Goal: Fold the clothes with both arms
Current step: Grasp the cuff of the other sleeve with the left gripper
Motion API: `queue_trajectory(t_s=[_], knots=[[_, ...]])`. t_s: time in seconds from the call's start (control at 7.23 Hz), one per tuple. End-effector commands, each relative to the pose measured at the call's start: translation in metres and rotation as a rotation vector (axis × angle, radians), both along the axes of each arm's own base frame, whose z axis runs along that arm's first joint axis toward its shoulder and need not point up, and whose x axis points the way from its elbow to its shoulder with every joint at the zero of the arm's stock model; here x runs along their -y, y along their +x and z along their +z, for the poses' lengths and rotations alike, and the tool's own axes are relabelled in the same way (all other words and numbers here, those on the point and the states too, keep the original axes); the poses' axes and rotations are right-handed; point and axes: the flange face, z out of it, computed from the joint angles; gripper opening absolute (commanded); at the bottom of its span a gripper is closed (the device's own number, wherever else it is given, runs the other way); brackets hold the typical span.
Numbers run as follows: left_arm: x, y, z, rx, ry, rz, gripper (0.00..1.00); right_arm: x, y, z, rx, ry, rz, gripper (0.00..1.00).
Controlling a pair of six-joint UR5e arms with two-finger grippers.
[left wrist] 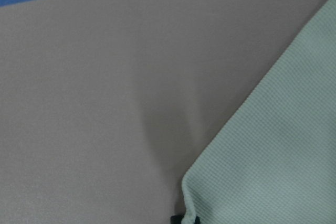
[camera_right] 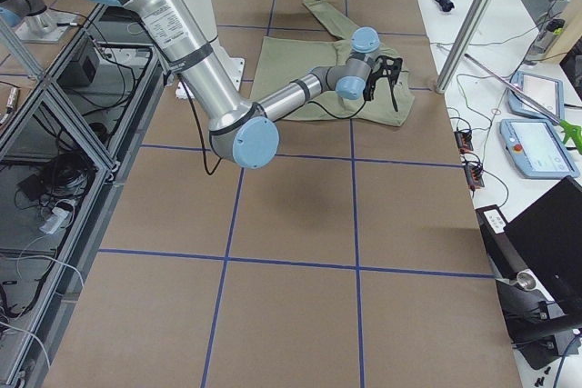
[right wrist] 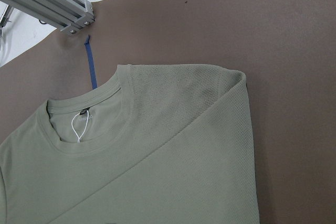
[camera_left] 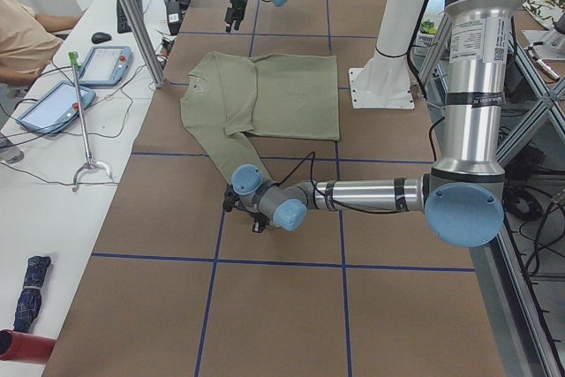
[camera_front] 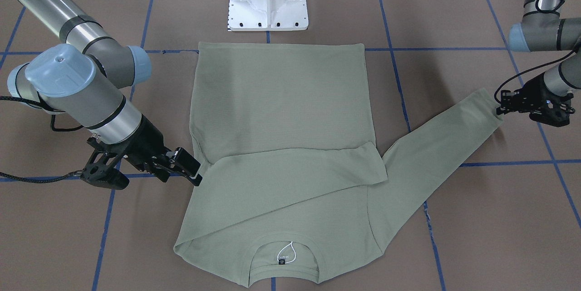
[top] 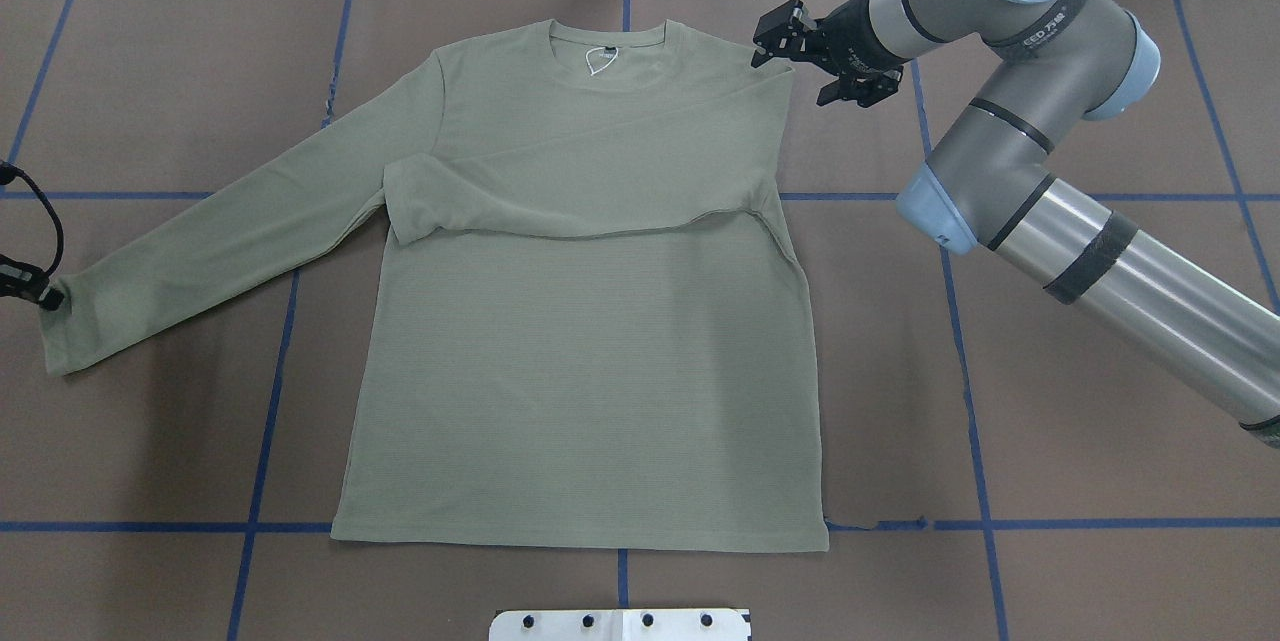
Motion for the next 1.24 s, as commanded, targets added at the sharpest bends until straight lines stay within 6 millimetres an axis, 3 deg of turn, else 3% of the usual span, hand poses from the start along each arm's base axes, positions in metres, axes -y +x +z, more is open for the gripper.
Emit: queue_trajectory(t_s=[0.0,0.14,0.28,0.55,0.69,0.97,1.11], knots=[[0.003,0.011,-0.1,-0.169,0.049,0.027,0.0,0.003,0.008,0.002,0.0,0.001,-0.002,0.98],[0.021,0.021,-0.167,-0.222,0.01,-0.047,0.0,0.011,0.028,0.006,0.004,-0.009,0.011,0.99],[0.046,0.04,-0.244,-0.288,-0.053,-0.112,0.0,0.021,0.058,0.025,-0.006,-0.018,0.012,0.99],[0.058,0.127,-0.372,-0.376,-0.159,-0.105,0.0,0.028,0.121,0.078,-0.053,0.036,-0.049,0.99],[0.075,0.152,-0.44,-0.417,-0.226,-0.158,0.0,0.027,0.138,0.095,-0.063,0.044,-0.065,0.99],[0.094,0.197,-0.548,-0.477,-0.221,-0.222,0.0,0.02,0.149,0.106,-0.063,0.036,-0.064,0.99],[0.085,0.246,-0.579,-0.494,-0.182,-0.272,0.0,0.017,0.161,0.111,-0.062,0.033,-0.055,0.99]])
